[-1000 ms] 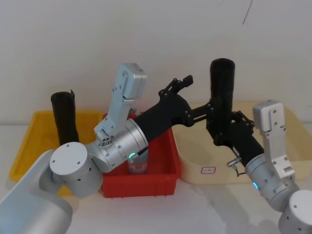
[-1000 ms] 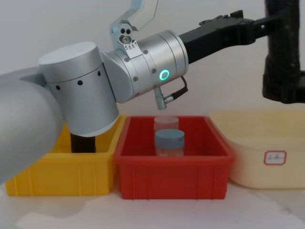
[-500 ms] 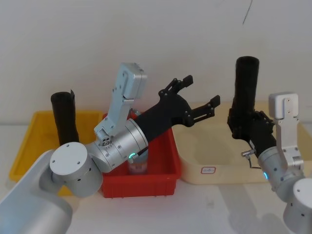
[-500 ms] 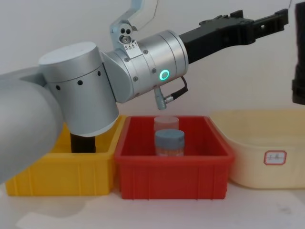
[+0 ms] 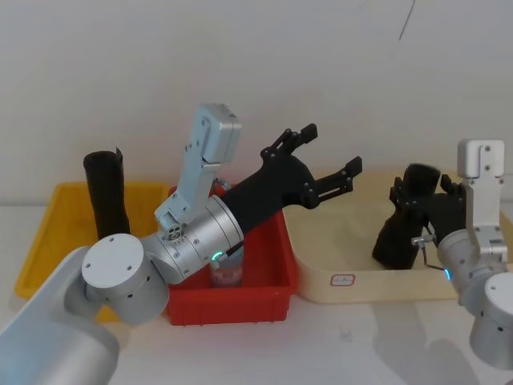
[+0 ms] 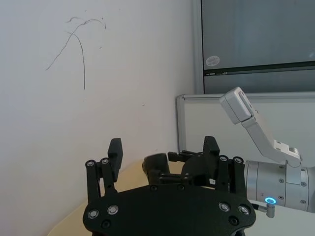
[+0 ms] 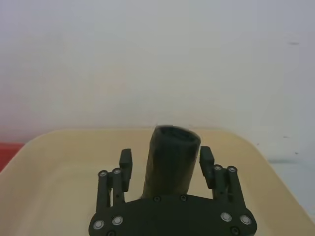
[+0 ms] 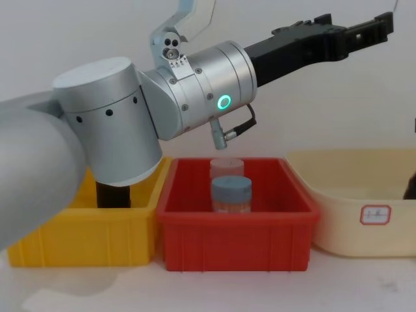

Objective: Pick up the garbage bag with the one hand and transfer it to the other hand.

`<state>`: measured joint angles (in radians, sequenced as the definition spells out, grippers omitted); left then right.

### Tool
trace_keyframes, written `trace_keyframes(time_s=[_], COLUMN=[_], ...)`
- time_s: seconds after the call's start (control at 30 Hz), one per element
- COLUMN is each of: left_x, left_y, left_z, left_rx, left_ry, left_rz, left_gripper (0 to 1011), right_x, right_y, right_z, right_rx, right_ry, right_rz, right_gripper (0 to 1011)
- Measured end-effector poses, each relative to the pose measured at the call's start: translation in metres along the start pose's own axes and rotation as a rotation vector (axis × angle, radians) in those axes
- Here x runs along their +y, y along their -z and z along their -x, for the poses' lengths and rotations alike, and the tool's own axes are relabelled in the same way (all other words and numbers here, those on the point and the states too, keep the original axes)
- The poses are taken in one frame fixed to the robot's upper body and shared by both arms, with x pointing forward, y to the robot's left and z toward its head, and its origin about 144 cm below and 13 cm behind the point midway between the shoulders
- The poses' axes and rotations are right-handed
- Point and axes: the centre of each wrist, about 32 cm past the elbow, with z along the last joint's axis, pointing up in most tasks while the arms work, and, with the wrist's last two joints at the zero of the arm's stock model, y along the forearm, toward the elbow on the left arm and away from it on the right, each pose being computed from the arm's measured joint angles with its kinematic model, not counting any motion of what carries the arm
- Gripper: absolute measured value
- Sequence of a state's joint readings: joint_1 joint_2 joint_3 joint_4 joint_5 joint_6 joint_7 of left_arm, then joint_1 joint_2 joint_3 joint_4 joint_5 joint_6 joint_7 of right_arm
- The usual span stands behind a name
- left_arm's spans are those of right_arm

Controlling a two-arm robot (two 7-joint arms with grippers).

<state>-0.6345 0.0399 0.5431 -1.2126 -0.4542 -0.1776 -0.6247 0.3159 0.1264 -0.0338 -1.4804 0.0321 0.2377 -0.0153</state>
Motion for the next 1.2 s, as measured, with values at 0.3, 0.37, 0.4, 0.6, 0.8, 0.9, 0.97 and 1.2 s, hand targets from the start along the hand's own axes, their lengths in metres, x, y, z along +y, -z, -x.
trace_keyframes(time_s=[0.3,0.37,0.4,0.6,0.8,0.9,0.97,1.2], left_x=[0.003,0.006,0.007,0.017,0.028,0.035,0.04,0.055], left_y=[-0.002,-0.003,-0.003,-0.007,-0.012,-0.015,-0.017,-0.024], left_z=[0.002,0.003,0.003,0.008,0.014,0.017,0.02,0.029], left_rx=[-0.012,-0.02,-0.024,-0.053,-0.086,-0.103,-0.118,-0.162], left_ry=[-0.019,-0.035,-0.04,-0.093,-0.162,-0.197,-0.227,-0.316], left_rz=[-0.004,-0.009,-0.01,-0.029,-0.055,-0.07,-0.087,-0.136], left_gripper=[1000,1000,1000,1000,1000,1000,1000,1000], right_x=[-0.005,-0.007,-0.008,-0.017,-0.026,-0.031,-0.035,-0.045], right_y=[-0.006,-0.007,-0.008,-0.011,-0.015,-0.017,-0.018,-0.022], right_z=[-0.002,-0.003,-0.003,-0.003,-0.002,-0.001,0.0,0.002], right_rx=[0.001,0.002,0.001,0.0,-0.005,-0.008,-0.011,-0.016], right_ry=[-0.02,-0.038,-0.042,-0.109,-0.188,-0.232,-0.265,-0.368], right_rz=[0.014,0.015,0.015,0.012,0.003,-0.001,-0.006,-0.015], right_gripper=[1001,1000,1000,1000,1000,1000,1000,999])
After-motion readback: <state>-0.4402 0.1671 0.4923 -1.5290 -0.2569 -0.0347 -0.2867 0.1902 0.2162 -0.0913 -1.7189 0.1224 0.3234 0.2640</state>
